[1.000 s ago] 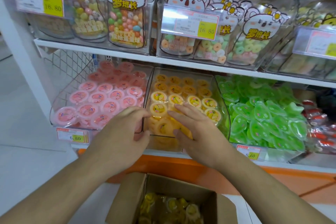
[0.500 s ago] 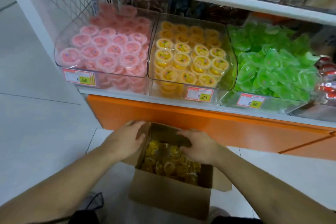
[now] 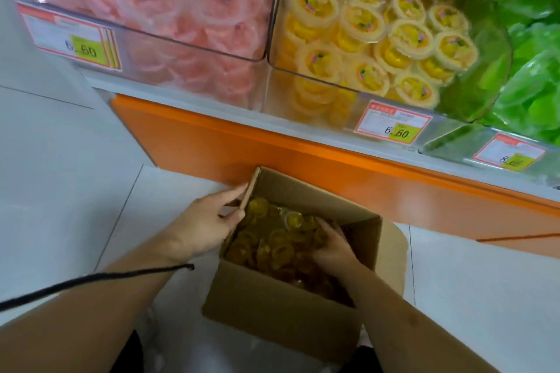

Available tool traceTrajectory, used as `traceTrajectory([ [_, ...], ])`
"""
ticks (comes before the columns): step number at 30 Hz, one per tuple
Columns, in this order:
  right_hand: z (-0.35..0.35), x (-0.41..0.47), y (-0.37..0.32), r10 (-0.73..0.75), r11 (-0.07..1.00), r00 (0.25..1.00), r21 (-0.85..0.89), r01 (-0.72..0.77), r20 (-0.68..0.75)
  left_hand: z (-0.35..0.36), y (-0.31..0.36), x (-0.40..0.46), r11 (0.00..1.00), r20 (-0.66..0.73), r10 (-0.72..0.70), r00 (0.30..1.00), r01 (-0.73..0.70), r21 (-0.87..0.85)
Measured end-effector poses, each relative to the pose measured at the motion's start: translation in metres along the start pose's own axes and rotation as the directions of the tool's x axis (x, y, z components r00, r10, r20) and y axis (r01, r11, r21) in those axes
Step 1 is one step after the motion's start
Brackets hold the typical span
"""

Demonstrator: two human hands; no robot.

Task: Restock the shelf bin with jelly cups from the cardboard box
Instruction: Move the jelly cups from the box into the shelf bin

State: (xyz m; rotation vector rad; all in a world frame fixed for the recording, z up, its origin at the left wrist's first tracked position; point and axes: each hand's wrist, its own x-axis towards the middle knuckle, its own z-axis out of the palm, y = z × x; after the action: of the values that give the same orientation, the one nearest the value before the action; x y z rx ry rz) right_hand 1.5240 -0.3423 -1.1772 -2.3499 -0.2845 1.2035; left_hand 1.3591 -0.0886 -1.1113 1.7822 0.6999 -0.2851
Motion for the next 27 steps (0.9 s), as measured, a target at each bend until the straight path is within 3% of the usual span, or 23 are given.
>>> traceTrajectory([
  [6, 0.006, 0.021, 0.003, -0.003, 0.999, 1.000, -0.045, 0.003, 0.004, 0.005, -0.003, 0.000, 1.000, -0.035, 0.005, 0.999, -0.004, 0.013],
  [11, 0.011, 0.027, -0.005, -0.009, 0.983, 1.000, -0.186, 0.013, 0.023, 0.006, -0.004, 0.000, 1.000, -0.046, -0.016, 0.999, 0.015, -0.025],
  [17, 0.015, 0.032, -0.008, -0.061, 0.974, 0.993, -0.222, 0.036, -0.105, 0.007, 0.001, -0.002, 0.999, -0.050, -0.024, 0.998, 0.023, -0.033],
  [27, 0.010, 0.026, 0.003, -0.138, 0.971, 0.973, -0.218, 0.097, -0.183, 0.007, 0.006, -0.005, 1.000, -0.038, -0.031, 0.999, 0.031, -0.007],
])
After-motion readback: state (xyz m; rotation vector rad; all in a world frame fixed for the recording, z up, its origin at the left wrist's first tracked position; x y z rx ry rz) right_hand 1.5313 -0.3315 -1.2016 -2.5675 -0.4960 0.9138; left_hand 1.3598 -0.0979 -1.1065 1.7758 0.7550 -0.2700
